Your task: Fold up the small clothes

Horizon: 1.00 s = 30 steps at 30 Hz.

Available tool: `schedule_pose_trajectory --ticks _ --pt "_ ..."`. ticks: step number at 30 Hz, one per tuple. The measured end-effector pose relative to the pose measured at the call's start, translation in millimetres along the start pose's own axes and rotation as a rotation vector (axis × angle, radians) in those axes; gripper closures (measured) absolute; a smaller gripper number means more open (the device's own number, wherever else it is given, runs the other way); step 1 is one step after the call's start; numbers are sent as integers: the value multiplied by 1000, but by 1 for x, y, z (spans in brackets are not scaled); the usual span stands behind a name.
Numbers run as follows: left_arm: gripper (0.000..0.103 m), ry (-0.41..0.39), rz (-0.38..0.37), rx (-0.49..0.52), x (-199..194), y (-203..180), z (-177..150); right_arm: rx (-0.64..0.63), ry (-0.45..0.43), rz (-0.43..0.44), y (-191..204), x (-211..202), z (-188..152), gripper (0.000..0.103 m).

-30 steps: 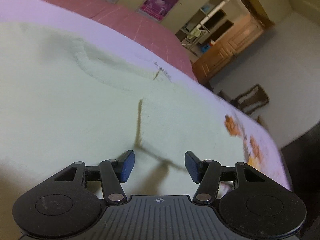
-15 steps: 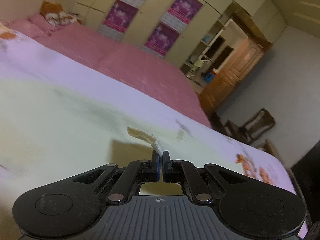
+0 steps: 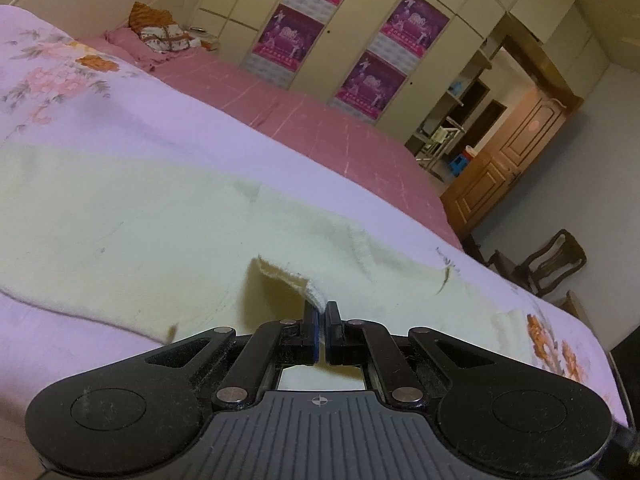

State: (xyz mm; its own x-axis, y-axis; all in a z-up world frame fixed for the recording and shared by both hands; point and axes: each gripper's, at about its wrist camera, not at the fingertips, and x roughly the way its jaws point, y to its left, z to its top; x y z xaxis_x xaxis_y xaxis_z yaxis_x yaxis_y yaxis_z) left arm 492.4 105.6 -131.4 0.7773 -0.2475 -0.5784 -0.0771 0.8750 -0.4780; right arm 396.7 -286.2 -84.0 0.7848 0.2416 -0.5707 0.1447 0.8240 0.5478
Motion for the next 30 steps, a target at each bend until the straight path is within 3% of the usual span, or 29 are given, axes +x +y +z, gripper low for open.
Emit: schedule_pose_trajectory --ticks 8,13,16,21,24,26,30 --pt "101 -25 -13 -18 -12 16 -2 153 -55 58 -16 -20 9 56" --pt "101 -42 -15 -17 -20 20 2 140 14 154 -5 -15 4 56" --pt "101 -35 -11 -8 -20 21 1 144 64 121 -4 4 4 56" --pt "101 -44 0 -10 -25 28 -2 232 0 68 -30 7 19 58" --pt "101 -26 18 -10 -20 33 -7 226 3 32 -37 12 21 64" --pt "101 -16 32 1 -17 33 -12 210 9 10 -39 16 21 82" --pt "101 1 50 19 -13 33 -16 163 11 -15 -38 17 19 89"
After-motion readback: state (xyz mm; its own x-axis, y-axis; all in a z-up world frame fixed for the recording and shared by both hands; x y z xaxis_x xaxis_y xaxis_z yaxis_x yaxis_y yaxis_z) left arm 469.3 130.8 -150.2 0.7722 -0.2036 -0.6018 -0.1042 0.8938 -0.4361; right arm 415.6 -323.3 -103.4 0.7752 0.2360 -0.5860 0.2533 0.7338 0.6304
